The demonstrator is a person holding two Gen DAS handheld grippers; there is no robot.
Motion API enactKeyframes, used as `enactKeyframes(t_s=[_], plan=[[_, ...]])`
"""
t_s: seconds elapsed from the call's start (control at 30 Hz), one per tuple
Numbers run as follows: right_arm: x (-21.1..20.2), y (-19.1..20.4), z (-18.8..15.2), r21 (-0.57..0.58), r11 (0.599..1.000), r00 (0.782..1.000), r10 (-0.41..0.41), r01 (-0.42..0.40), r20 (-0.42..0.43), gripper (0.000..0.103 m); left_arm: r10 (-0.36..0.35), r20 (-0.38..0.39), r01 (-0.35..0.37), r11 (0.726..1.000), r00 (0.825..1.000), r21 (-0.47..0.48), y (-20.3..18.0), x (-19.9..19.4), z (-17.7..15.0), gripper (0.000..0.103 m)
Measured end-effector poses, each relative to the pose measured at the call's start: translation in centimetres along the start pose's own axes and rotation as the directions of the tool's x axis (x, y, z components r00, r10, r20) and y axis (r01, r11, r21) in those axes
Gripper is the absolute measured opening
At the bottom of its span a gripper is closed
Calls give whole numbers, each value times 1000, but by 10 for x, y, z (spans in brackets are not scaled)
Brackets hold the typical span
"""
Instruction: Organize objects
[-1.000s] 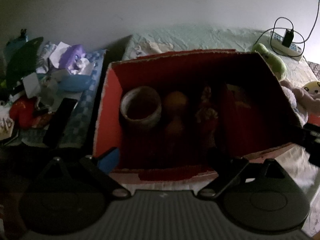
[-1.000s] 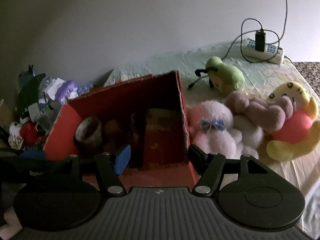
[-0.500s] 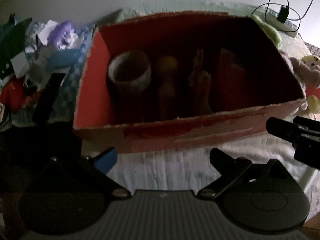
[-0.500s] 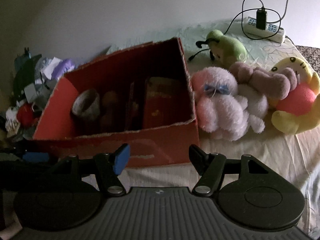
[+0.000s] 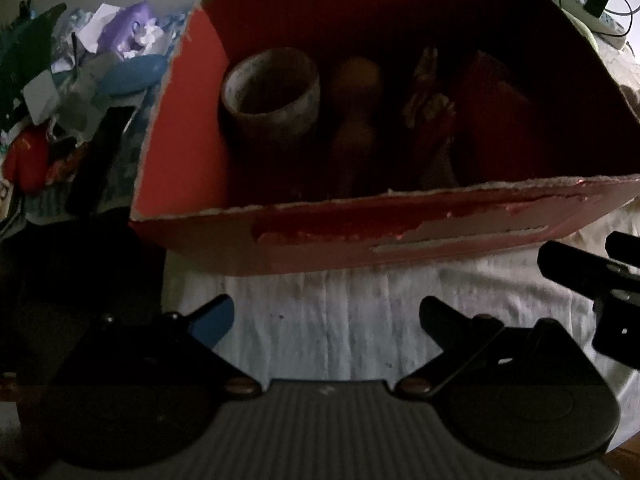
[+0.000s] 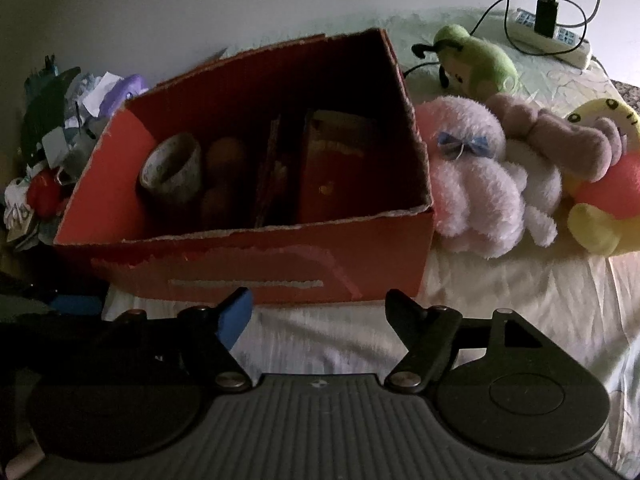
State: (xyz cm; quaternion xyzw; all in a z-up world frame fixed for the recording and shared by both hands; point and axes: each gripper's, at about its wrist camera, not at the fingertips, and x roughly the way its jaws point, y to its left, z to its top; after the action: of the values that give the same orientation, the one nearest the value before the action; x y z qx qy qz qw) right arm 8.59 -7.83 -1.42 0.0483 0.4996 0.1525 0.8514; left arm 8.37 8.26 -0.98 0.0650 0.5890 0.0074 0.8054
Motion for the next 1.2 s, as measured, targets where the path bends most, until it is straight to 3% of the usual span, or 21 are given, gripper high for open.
enactKeyframes(t_s=[0.3,0.8,0.93,1.2], plan=[[5,-2,-1,26,1000,999,-8,9,-41,77,3,-40,-3,1000,999,-8,-2,8,1,99],[9,10,1,48,999,995,-10,15,-96,78,-14,-43,14,1000,999,-11,3,11,-3,100],[1,14,6,34,999,992,28,-24,-122,78,-33,-17,33,999,999,-4,8,1,-6,100],[-46,13,30,38,994,992,106,-103,-67,78,-59,102,57,998,993,21,20,-57,11,100]])
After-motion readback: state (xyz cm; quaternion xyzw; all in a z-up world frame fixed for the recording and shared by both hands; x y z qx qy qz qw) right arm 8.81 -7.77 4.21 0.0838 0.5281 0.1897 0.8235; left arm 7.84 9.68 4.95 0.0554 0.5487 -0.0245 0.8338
